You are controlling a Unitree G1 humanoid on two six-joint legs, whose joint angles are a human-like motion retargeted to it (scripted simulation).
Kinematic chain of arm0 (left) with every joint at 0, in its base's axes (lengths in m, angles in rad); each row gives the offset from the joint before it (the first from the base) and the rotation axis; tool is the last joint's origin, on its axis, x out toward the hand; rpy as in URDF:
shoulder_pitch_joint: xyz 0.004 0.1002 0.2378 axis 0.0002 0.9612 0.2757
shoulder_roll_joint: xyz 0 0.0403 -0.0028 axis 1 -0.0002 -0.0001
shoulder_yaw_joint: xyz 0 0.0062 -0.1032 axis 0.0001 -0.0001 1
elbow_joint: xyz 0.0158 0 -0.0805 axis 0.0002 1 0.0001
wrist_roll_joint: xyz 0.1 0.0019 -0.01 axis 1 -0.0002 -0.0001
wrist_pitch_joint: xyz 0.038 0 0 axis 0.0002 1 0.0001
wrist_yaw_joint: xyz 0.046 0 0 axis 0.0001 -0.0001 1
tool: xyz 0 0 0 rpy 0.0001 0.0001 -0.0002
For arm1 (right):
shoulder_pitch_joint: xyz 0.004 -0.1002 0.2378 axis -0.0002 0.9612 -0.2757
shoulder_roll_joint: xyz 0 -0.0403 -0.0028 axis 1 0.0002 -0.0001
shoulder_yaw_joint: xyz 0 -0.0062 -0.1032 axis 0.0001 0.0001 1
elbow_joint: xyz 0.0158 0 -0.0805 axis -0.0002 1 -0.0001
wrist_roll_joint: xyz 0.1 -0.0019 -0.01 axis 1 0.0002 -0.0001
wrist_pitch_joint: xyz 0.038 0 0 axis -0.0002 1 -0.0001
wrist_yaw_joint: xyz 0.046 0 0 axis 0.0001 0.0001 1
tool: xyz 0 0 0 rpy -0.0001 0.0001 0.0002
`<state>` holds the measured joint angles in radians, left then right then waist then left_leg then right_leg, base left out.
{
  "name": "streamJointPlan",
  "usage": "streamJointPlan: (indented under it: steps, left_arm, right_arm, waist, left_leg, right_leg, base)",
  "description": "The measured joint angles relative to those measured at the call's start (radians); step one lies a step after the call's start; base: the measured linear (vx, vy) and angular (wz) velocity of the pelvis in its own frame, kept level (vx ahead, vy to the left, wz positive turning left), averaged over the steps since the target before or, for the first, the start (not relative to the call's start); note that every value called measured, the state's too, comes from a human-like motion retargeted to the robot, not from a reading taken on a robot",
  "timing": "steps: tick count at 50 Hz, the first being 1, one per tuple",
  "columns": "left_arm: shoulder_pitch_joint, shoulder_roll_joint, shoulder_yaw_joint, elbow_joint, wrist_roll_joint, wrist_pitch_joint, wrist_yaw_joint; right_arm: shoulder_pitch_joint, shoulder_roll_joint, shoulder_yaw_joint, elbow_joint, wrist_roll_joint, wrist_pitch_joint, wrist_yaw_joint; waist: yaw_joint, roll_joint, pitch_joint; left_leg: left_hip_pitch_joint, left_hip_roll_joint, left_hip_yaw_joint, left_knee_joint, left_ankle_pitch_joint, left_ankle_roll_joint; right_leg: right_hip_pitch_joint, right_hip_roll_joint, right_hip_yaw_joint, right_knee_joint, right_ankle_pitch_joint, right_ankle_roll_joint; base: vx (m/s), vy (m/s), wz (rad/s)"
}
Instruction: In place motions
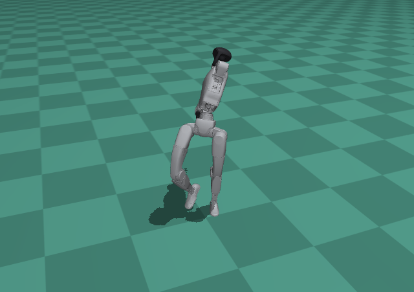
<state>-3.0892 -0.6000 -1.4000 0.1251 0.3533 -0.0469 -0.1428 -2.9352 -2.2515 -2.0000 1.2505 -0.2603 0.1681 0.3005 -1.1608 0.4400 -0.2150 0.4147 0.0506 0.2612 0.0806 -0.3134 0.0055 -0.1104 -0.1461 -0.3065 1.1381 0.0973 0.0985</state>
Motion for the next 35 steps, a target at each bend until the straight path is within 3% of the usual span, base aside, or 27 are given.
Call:
streamJointPlan:
  steps: [5, 10, 17, 20, 22, 24, 27, 28, 30, 35]
  left_arm:
    - [0.0, 0.0, 0.0, -0.156, 0.026, -0.05, -0.096]
    - [0.0, 0.0, 0.0, -0.225, 0.045, -0.042, -0.161]
    - [0.0, 0.0, 0.0, -0.176, 0.052, 0.031, -0.166]
    - [0.0, 0.0, 0.0, -0.088, 0.037, 0.074, -0.138]
    - [0.0, 0.0, 0.0, 0.001, 0.021, 0.109, -0.115]
    - [0.0, 0.0, 0.0, 0.119, 0.012, 0.152, -0.072]
    - [0.0, 0.0, 0.0, 0.312, -0.002, 0.203, 0.048]
    - [0.0, 0.0, 0.0, 0.38, -0.021, 0.209, 0.105]
    - [0.0, 0.0, 0.0, 0.512, -0.089, 0.193, 0.214]
    - [0.0, 0.0, 0.0, 0.694, -0.131, 0.216, 0.291]
  right_arm:
    - [-0.078, 0.0, 0.0, 0.166, 0.016, 0.013, -0.048]
    - [-0.152, 0.0, 0.0, 0.171, 0.06, -0.028, -0.049]
    - [-0.137, 0.0, 0.0, 0.081, 0.089, -0.091, -0.03]
    - [-0.087, 0.0, 0.0, 0.022, 0.082, -0.114, -0.021]
    - [-0.04, 0.0, 0.0, -0.028, 0.078, -0.126, -0.019]
    - [0.013, 0.0, 0.013, -0.088, 0.08, -0.134, -0.017]
    - [0.045, 0.0, 0.089, -0.21, 0.072, -0.137, -0.012]
    - [0.038, 0.0, 0.122, -0.267, 0.052, -0.141, -0.018]
    - [0.012, 0.0, 0.207, -0.407, -0.017, -0.152, -0.026]
    - [-0.083, 0.0, 0.291, -0.72, -0.132, -0.206, 0.017]
  waist:
    - [-0.011, -0.003, -0.041]
    - [0.009, -0.005, -0.063]
    - [0.112, -0.005, -0.095]
    - [0.159, -0.002, -0.094]
    - [0.213, -0.004, -0.079]
    - [0.288, -0.006, -0.055]
    - [0.407, -0.016, -0.036]
    - [0.432, -0.02, -0.032]
    - [0.461, -0.026, -0.046]
    - [0.52, -0.025, -0.048]
  left_leg:
    - [-0.024, -0.02, -0.002, -0.017, 0.013, 0.005]
    - [-0.035, -0.072, 0.027, -0.038, 0.018, 0.008]
    - [-0.028, -0.158, 0.063, -0.065, 0.011, 0.0]
    - [-0.025, -0.175, 0.051, -0.046, -0.001, -0.006]
    - [-0.015, -0.178, 0.066, -0.009, 0.007, -0.025]
    - [-0.018, -0.164, 0.124, 0.071, 0.076, -0.055]
    - [-0.123, -0.133, 0.18, 0.312, 0.313, -0.078]
    - [-0.193, -0.143, 0.147, 0.414, 0.397, -0.048]
    - [-0.362, -0.177, 0.085, 0.628, 0.424, 0.015]
    - [-0.659, -0.099, 0.171, 1.005, 0.242, 0.117]
  right_leg:
    - [-0.095, -0.021, -0.001, 0.091, -0.022, 0.02]
    - [-0.04, -0.042, 0.002, -0.017, -0.025, 0.035]
    - [0.199, -0.005, 0.038, -0.45, -0.015, 0.078]
    - [0.338, 0.013, -0.008, -0.698, -0.167, 0.067]
    - [0.398, 0.029, -0.003, -0.821, -0.199, 0.017]
    - [0.445, 0.017, 0.037, -0.912, -0.151, 0.009]
    - [0.48, -0.064, 0.093, -0.995, -0.096, 0.044]
    - [0.477, -0.092, 0.1, -1.005, -0.086, 0.049]
    - [0.469, -0.129, 0.104, -1.024, -0.064, 0.044]
    - [0.424, -0.163, 0.102, -1.033, -0.045, 0.021]
  base:
    - [0.08, -0.04, 0.12]
    - [0.02, -0.04, -0.38]
    - [0.05, -0.05, -0.46]
    - [0.02, -0.01, -0.33]
    - [0.06, -0.04, -0.83]
    - [0.02, -0.02, -1.22]
    - [-0.38, -0.12, -1.09]
    - [-0.39, -0.15, -0.62]
    - [-0.24, -0.12, -0.24]
    - [-0.18, 0.01, 0.0]
